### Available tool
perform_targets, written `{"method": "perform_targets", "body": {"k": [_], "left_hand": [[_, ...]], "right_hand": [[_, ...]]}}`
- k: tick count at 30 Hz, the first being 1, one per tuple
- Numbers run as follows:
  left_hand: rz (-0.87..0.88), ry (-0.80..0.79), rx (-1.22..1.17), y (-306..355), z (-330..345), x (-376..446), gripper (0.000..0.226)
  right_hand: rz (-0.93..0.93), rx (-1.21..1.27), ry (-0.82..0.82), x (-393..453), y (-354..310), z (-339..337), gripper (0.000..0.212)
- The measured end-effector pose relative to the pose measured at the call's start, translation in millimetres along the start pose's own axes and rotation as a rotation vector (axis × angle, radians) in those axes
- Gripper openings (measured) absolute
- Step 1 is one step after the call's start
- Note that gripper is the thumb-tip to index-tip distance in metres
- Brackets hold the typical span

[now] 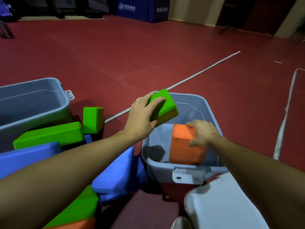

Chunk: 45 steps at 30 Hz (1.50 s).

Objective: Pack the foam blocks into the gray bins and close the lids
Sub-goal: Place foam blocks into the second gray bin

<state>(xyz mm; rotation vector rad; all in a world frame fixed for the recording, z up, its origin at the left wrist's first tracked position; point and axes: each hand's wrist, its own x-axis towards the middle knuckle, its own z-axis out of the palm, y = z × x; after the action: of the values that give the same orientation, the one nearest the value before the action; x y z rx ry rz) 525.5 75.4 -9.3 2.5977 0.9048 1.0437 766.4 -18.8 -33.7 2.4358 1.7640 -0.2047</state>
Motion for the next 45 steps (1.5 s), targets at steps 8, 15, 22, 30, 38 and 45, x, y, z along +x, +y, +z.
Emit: {"method": "perform_targets", "body": {"k": [8,15,22,30,38,45], "left_hand": [[0.029,-0.244,-0.025,13.9,51.7,12.4,0.093],[-0.015,-0.525,0.069,6.6,93.1,12.3,0.082],[0.040,-0.686,0.161,-12.5,124.8,4.3,0.091],[0.149,-0.763,0.282,-41.1,146.7,-20.5,0.094],[0.203,-0.722,0.264,-44.5,152.8,-26.1,0.093],[0.159,-0.713,0.271,-45.6,153.1,-26.9,0.092]], "right_hand": [[0.032,0.013,0.067,-12.3,63.4,25.9,0.092],[0.008,0.032,0.046,4.7,81.5,34.2,0.092],[-0.139,-0.001,-0.029,30.0,75.0,52.7,0.091],[-0.122,-0.002,0.015,10.1,87.2,107.1,0.090],[-0.083,-0.003,0.004,11.2,85.2,122.3,0.094],[-0.089,0.005,0.020,12.5,86.5,124.0,0.095]]}}
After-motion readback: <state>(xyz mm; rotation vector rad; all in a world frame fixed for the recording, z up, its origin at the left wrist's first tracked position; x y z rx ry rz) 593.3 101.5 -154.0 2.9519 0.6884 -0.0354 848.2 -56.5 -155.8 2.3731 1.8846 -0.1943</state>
